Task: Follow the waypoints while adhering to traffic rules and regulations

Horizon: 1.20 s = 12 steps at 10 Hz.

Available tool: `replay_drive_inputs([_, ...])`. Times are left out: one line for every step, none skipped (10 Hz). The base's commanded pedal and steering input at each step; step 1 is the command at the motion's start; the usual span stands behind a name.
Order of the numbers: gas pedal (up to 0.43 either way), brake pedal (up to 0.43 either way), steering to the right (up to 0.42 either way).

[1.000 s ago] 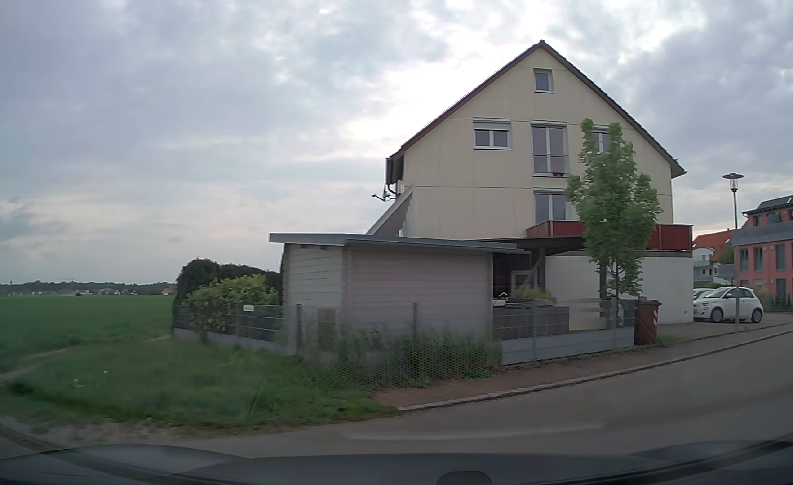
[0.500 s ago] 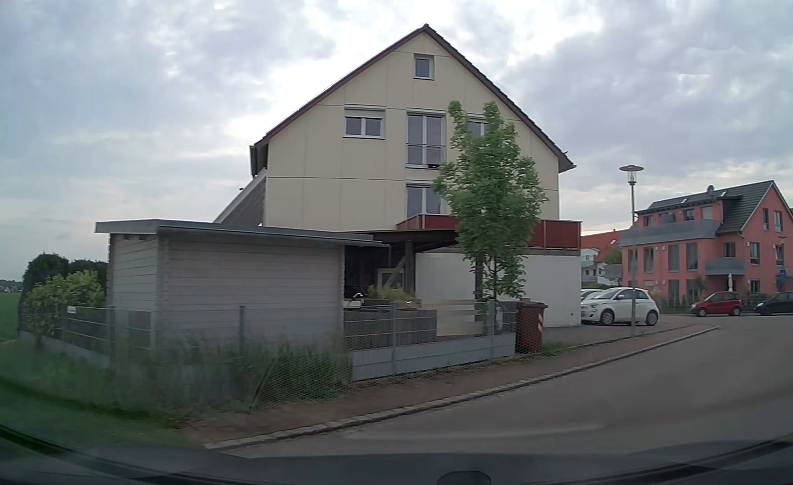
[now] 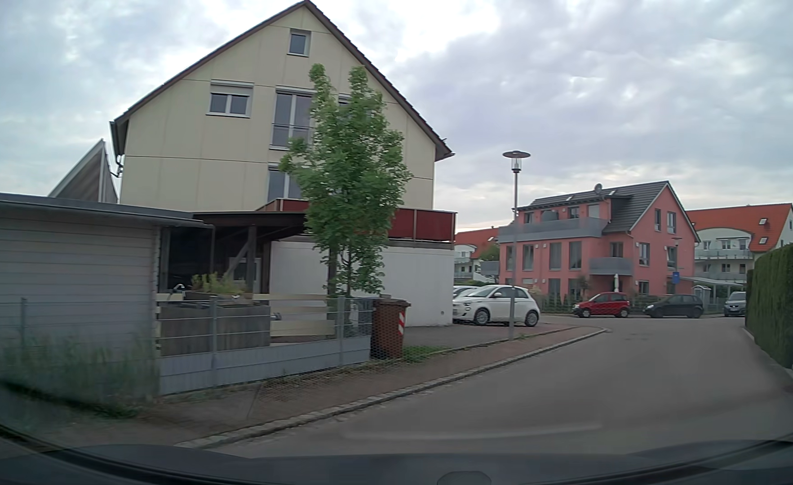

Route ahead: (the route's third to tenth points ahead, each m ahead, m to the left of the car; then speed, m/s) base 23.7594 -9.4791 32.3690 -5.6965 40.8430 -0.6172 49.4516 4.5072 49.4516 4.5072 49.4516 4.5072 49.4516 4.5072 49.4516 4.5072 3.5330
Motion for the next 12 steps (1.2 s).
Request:
replay_drive_inputs([0.110, 0.000, 0.526])
replay_drive_inputs([0.110, 0.000, 0.506])
replay_drive_inputs([0.110, 0.000, 0.485])
replay_drive_inputs([0.110, 0.000, 0.454])
replay_drive_inputs([0.110, 0.000, 0.424])
replay_drive_inputs([0.110, 0.000, 0.391])
replay_drive_inputs([0.110, 0.000, 0.359])
replay_drive_inputs([0.110, 0.000, 0.321])
replay_drive_inputs([0.110, 0.000, 0.286])
replay_drive_inputs([0.118, 0.000, 0.256])
replay_drive_inputs([0.118, 0.000, 0.222])
replay_drive_inputs([0.118, 0.000, 0.189])
